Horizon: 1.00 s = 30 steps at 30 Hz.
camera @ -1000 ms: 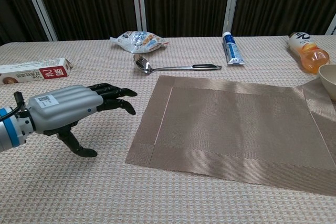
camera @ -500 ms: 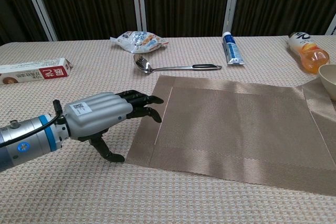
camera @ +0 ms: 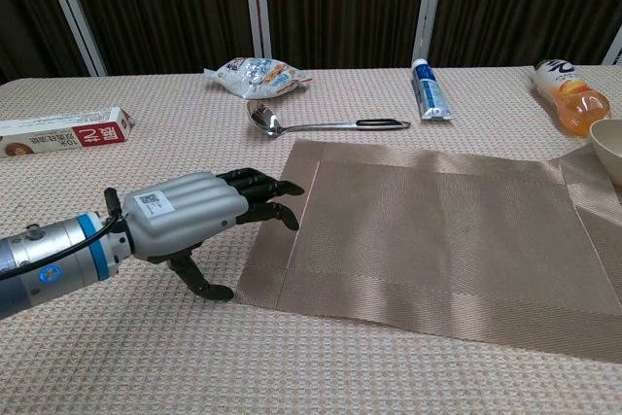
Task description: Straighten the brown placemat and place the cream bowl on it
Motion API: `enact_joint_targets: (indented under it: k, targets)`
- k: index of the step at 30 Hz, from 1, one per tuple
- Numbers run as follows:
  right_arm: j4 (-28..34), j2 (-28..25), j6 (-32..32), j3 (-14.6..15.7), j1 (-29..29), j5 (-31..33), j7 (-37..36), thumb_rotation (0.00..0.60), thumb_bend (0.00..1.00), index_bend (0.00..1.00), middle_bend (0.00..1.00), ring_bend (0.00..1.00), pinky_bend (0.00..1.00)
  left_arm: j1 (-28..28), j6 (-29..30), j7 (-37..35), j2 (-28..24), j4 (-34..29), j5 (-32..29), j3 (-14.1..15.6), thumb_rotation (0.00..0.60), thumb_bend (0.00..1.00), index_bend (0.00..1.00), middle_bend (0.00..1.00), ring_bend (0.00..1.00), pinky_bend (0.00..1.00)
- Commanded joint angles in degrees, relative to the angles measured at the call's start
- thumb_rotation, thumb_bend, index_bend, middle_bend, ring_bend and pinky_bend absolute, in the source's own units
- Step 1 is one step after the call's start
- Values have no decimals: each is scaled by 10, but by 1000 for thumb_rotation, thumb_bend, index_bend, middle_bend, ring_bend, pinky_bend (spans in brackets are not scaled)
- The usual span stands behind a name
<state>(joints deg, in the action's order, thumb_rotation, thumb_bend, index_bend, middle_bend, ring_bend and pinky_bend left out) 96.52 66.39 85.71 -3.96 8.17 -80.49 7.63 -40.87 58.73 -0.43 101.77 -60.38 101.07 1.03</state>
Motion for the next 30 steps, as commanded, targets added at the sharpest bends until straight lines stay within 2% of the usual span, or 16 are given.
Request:
enact_joint_targets:
  k: [1, 15, 17, 22, 30]
  targets:
    - [0, 0, 0, -1, -1, 0, -1, 600, 0, 0, 0, 0, 0, 0, 2, 0, -2, -1, -2, 1, 600, 144, 199, 0, 0, 0]
    - [0, -2, -7, -4, -4, -4, -3, 600, 0, 0, 0, 0, 0, -10, -7, 11, 9, -3, -15, 8, 600, 146, 202, 0, 0, 0]
    - [1, -1, -6, -4, -4, -6, -1, 600, 0, 0, 0, 0, 0, -13, -10, 15, 15, -2, -17, 8, 600, 159, 206, 0, 0, 0]
    - [2, -2, -4, -6, -6, -8, -1, 600, 0, 0, 0, 0, 0, -17, -8, 18, 19, -6, -18, 7, 600, 263, 239, 0, 0, 0]
    - [2, -3, -6, -8, -8, -10, -3, 600, 0, 0, 0, 0, 0, -22, -11, 27, 13, -22, -25, 8, 600, 283, 242, 0, 0, 0]
